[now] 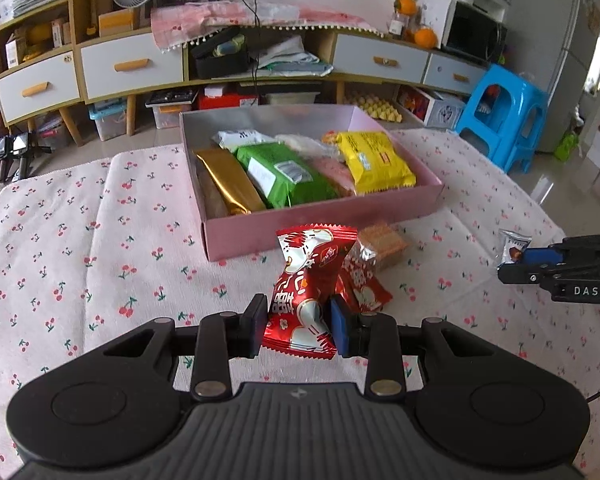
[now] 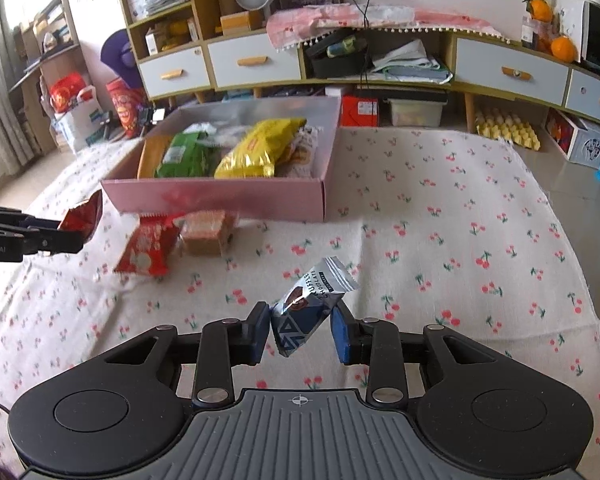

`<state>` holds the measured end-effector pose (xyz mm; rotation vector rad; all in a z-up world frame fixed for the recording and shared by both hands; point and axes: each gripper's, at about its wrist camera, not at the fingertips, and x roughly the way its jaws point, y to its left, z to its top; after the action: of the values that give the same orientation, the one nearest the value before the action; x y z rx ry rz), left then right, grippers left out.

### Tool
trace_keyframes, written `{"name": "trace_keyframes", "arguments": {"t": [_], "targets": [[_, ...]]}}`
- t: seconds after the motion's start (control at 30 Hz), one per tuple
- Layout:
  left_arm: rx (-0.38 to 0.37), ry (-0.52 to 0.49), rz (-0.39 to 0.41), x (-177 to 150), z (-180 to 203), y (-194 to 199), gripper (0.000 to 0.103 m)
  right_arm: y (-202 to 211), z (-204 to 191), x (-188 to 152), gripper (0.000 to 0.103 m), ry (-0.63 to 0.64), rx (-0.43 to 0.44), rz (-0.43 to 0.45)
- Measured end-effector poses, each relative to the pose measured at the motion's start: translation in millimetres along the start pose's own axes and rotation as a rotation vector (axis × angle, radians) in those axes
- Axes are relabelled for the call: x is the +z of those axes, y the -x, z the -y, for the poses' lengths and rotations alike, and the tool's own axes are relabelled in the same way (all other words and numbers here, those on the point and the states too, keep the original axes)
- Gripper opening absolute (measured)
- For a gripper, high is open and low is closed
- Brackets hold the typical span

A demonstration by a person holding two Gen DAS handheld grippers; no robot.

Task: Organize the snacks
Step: 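Lift both held candies and carry them over the pink box, then lower both candies into the pink box and open both tools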

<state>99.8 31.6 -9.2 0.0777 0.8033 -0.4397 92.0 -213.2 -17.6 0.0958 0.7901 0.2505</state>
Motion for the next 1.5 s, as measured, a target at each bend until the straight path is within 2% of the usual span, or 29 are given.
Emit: {"name": "trace_keyframes", "arguments": {"t": [0.33,0.47,0.6,1.07,1.33,1.5], "targets": [[0.019,0.056,0.028,20.2,0.8,1.8,0.031,-3.6,-15.9,29.4,0.032,-0.031,0.02,0.042],[0.025,0.116,0.04,30.1,-0.2,-1.8,0.03,-8.0,-17.6,47.9,0.032,-0.086,0.015,0.072],[-0.005,0.167,0.04,42.4,0.2,-8.5,0.031,-15.5,-17.8,66.9,0.032,-0.148,0.029,0.087],[-0.027,0.193,0.008,104.4,-5.6,-72.4,0.031,-73.9,-2.8,135.3,0.032,-0.227,0.084,0.097],[-0.006,0.229,-0.006,112.9,-15.4,-102.0,0.031,-107.0,9.9,157.6,0.032,-0.257,0.08,0.093],[0.009,0.206,0.006,118.9,-14.7,-107.5,0.031,-122.9,15.6,162.0,0.032,-0.26,0.063,0.085]]}}
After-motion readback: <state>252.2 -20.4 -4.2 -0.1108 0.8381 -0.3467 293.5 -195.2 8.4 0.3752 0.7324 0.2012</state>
